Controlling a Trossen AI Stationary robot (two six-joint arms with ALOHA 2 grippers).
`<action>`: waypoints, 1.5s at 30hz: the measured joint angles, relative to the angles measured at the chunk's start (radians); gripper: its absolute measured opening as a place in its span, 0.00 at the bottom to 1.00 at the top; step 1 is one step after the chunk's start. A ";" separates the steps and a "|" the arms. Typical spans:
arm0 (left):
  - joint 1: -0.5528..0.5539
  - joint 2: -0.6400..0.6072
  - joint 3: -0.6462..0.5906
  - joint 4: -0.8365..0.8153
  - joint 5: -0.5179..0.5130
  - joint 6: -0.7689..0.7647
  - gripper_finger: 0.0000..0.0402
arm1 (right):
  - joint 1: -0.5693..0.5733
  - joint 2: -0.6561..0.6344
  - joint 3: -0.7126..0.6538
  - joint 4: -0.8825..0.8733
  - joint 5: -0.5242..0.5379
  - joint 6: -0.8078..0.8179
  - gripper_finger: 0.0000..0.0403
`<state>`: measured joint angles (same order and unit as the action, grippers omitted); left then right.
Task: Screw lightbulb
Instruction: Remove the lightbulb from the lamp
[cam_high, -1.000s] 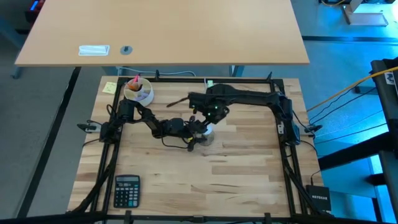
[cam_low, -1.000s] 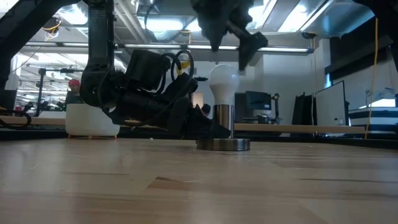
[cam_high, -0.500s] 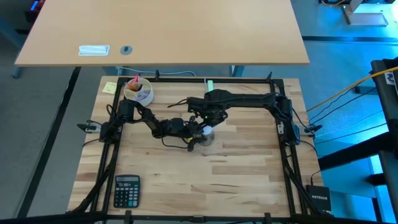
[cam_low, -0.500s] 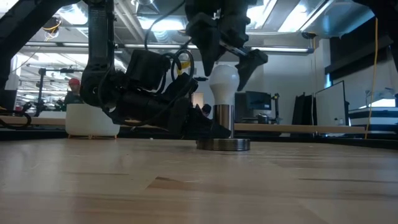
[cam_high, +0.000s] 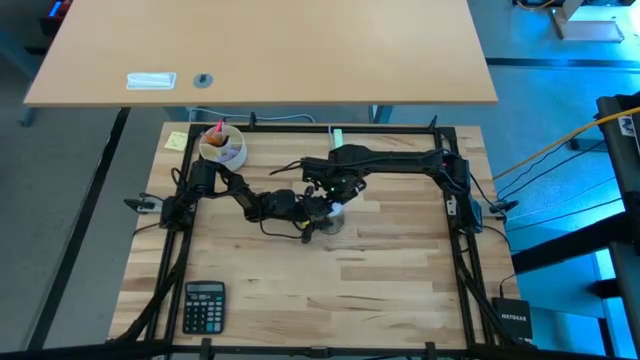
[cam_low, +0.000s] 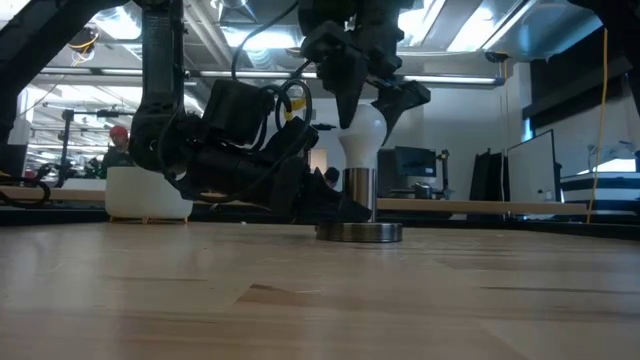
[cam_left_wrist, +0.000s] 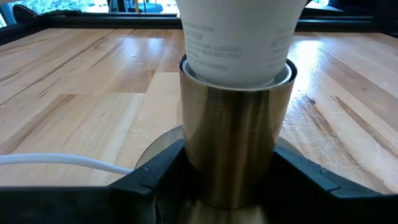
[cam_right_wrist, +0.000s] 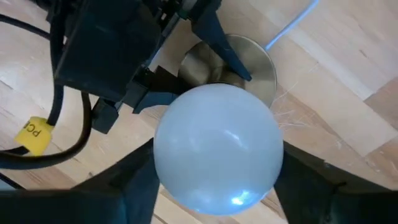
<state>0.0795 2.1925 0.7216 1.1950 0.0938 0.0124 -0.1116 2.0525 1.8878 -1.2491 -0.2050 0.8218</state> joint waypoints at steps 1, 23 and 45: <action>0.000 0.000 0.000 0.000 0.000 0.000 0.48 | 0.000 0.000 0.000 0.000 0.000 -0.014 0.62; 0.000 0.000 0.000 0.000 0.002 -0.001 0.48 | 0.010 0.000 0.001 -0.017 0.041 -1.023 0.69; 0.000 0.000 0.000 0.000 0.005 0.012 0.48 | 0.129 0.001 0.013 0.011 0.272 -1.496 0.78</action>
<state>0.0792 2.1929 0.7212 1.1946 0.0990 0.0247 0.0175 2.0533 1.9004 -1.2379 0.0675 -0.6737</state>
